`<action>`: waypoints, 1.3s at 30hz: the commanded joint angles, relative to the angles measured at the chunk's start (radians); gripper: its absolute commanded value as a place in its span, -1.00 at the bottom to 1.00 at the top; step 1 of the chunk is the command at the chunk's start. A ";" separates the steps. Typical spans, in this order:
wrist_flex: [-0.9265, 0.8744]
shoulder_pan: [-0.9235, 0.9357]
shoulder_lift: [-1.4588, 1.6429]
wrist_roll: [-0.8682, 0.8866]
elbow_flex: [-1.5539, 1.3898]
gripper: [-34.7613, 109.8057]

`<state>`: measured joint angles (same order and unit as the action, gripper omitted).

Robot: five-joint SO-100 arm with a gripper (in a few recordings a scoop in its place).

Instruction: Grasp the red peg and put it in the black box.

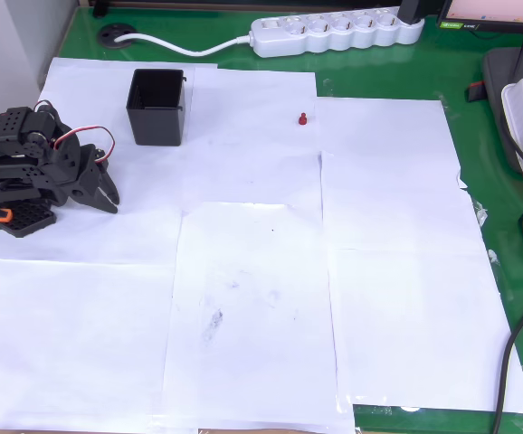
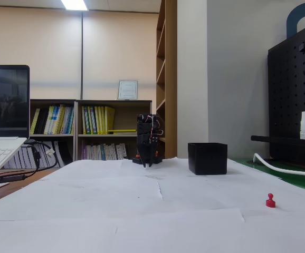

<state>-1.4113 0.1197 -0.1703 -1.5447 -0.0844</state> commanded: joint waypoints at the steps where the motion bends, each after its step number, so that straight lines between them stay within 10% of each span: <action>1: -0.087 0.015 -0.018 -0.005 -0.020 -0.52; 19: -0.051 0.023 -0.018 -0.048 -0.021 -0.52; 39: 1.081 -0.100 0.209 -0.043 -0.167 -0.52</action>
<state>-0.4096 0.0383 -0.0138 -1.6122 -0.1166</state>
